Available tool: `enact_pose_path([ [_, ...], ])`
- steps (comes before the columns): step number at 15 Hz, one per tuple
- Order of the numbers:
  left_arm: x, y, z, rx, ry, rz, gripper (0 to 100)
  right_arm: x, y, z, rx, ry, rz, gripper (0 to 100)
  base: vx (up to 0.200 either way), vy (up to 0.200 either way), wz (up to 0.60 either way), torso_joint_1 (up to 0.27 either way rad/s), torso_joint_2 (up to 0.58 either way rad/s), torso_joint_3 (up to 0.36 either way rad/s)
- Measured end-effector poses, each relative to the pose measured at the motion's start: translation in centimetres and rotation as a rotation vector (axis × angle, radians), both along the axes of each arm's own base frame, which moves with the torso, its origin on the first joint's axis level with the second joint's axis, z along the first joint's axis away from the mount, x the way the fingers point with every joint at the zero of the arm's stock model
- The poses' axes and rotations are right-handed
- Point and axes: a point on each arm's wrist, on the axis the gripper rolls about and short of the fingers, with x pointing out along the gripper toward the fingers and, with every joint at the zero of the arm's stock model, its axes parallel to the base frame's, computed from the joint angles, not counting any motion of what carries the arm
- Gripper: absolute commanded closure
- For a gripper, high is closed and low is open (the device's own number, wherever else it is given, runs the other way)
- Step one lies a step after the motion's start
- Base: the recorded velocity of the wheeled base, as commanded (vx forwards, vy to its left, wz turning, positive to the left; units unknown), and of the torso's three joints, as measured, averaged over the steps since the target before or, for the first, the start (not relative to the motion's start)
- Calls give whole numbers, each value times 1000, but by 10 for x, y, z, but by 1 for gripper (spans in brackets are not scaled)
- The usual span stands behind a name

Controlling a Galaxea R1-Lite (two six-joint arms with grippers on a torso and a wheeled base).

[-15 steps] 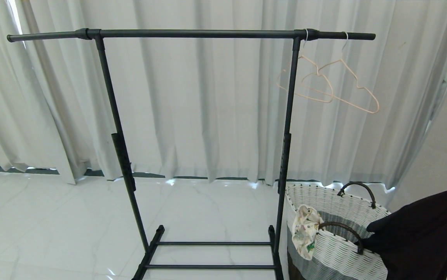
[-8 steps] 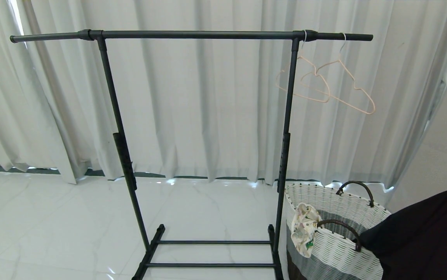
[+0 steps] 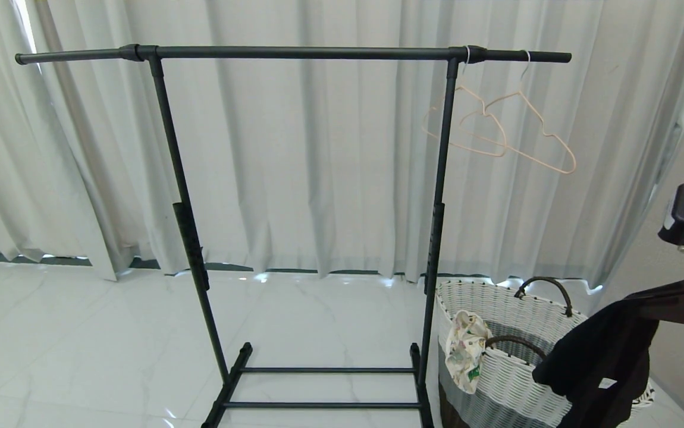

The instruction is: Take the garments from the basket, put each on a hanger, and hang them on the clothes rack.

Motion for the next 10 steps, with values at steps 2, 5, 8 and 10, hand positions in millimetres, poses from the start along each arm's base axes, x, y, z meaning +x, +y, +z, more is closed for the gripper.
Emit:
enact_pose_path([
  [2,6,0,38,-29,9,-41,0,6,4,1,9,2,0,100,0,0,0,0,0,0],
  [5,44,-4,107,-46,79,-161,0,11,8,5,48,10,-26,100,0,0,0,0,0,0],
  [8,120,-27,162,-40,197,-354,0,13,14,9,89,2,-28,100,0,0,0,0,0,0],
  [10,168,-69,164,2,308,-536,0,13,18,12,99,-13,-15,100,0,0,0,0,0,0],
])
